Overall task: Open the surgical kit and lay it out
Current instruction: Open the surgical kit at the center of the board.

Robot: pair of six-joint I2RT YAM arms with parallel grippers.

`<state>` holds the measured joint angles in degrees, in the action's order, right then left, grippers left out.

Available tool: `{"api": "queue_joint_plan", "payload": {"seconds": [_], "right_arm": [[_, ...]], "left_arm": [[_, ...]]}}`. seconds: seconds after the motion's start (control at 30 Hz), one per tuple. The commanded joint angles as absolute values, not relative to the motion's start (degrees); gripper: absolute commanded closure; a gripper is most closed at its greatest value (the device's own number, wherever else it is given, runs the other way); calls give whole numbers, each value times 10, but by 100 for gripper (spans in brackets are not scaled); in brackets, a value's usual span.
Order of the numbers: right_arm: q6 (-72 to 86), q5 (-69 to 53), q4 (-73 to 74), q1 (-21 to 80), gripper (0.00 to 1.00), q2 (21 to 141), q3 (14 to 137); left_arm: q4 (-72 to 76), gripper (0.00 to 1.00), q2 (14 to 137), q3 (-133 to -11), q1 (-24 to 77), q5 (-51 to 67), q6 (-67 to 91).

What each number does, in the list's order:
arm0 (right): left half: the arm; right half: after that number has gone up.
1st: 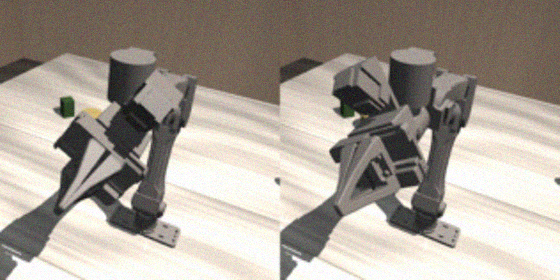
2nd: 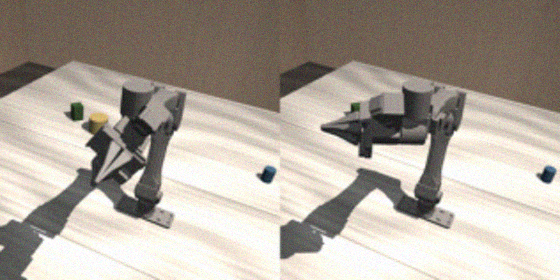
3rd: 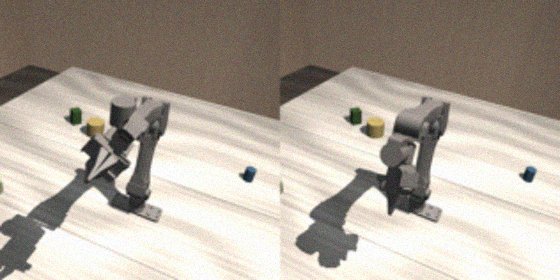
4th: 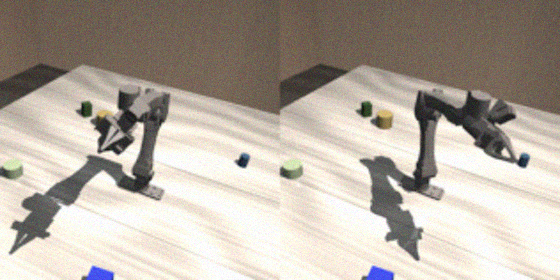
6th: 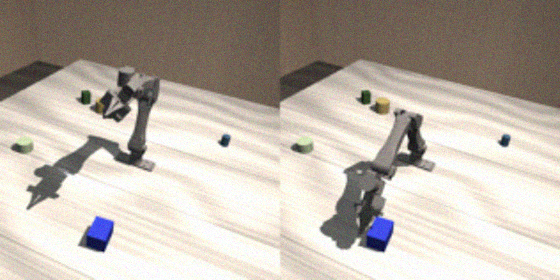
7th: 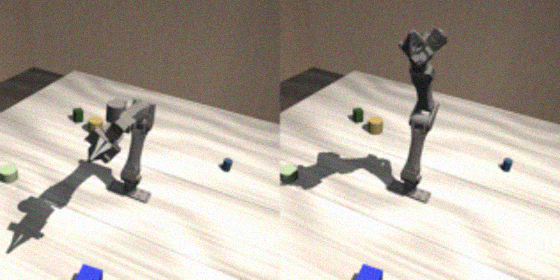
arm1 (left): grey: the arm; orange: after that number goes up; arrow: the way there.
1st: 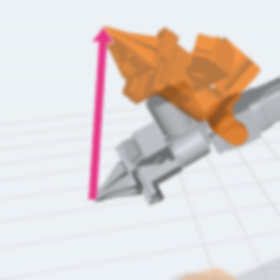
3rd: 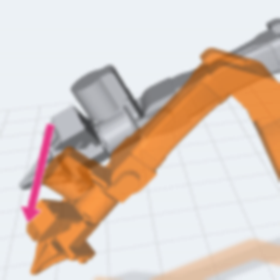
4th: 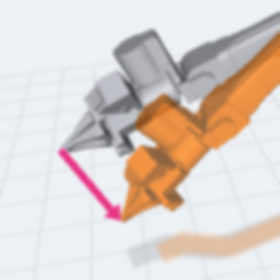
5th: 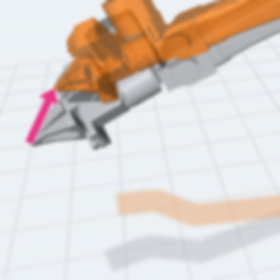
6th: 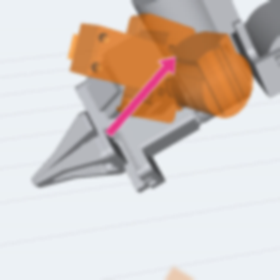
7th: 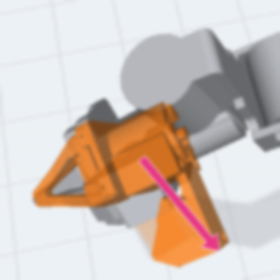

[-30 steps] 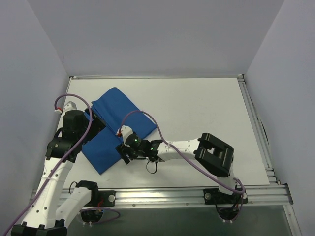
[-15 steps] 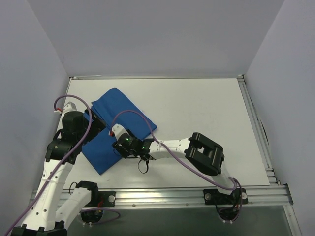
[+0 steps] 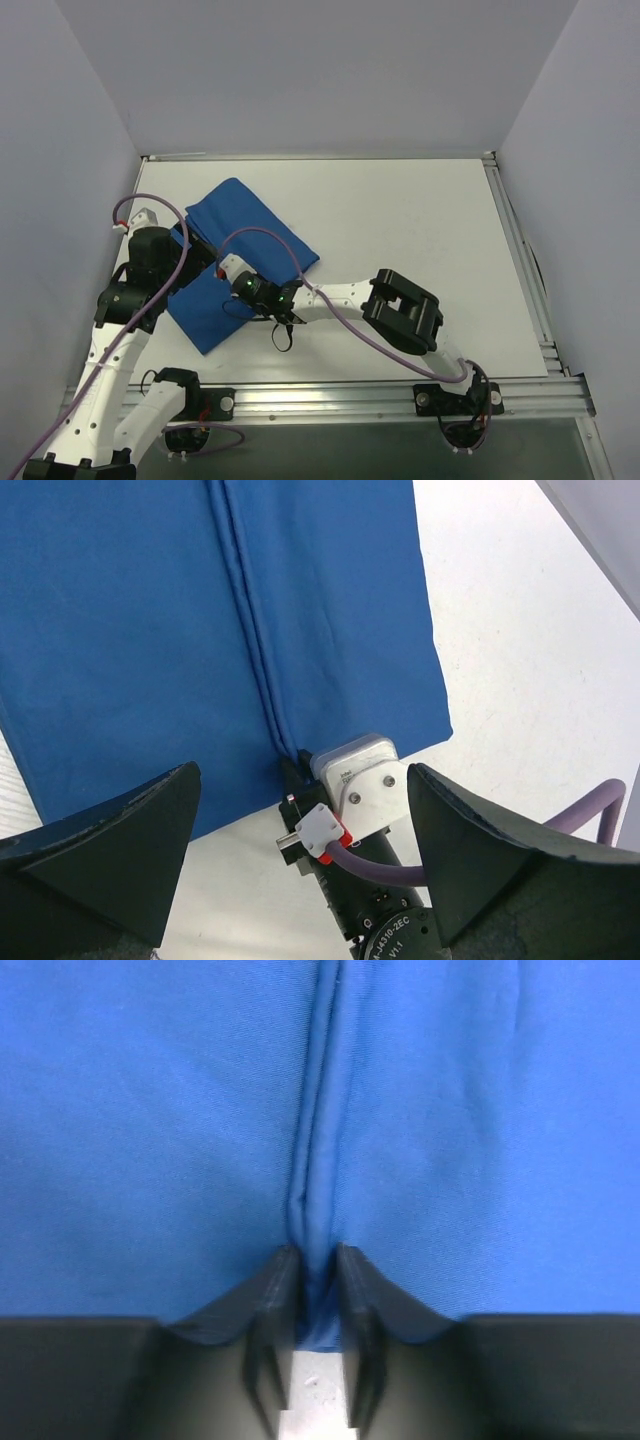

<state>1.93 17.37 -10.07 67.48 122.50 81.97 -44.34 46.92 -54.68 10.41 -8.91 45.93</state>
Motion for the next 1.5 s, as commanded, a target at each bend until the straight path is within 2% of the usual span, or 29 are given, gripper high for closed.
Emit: {"api": "queue_joint_plan", "payload": {"seconds": [0.0,0.17,0.27,0.6,0.9,1.03,1.23,1.33,1.37,1.43,1.47], "right_arm": [[6,220,-79,672,86,1235,843],[6,252,-87,667,90,1204,858],[12,250,-87,644,100,1181,871],[69,164,-86,539,100,1114,906],[86,93,-69,465,100,1120,964],[102,71,-74,463,100,1122,975],[134,69,-68,459,100,1136,997],[145,63,-67,451,100,1138,1010],[147,61,-67,449,100,1137,1012],[149,58,-68,445,100,1136,1017],[152,56,-68,444,100,1136,1018]], "left_arm": [[-415,7,464,-548,104,-86,455],[-417,7,461,-542,103,-93,456],[-417,7,461,-540,103,-94,457],[-414,7,461,-541,103,-97,452],[-389,7,481,-527,103,-86,453],[-342,16,518,-499,103,-34,473],[-239,23,608,-445,112,34,537],[-200,36,663,-436,125,35,561],[-189,50,679,-433,127,41,566],[-164,60,728,-433,131,48,590],[-159,68,741,-433,132,53,594]]}}
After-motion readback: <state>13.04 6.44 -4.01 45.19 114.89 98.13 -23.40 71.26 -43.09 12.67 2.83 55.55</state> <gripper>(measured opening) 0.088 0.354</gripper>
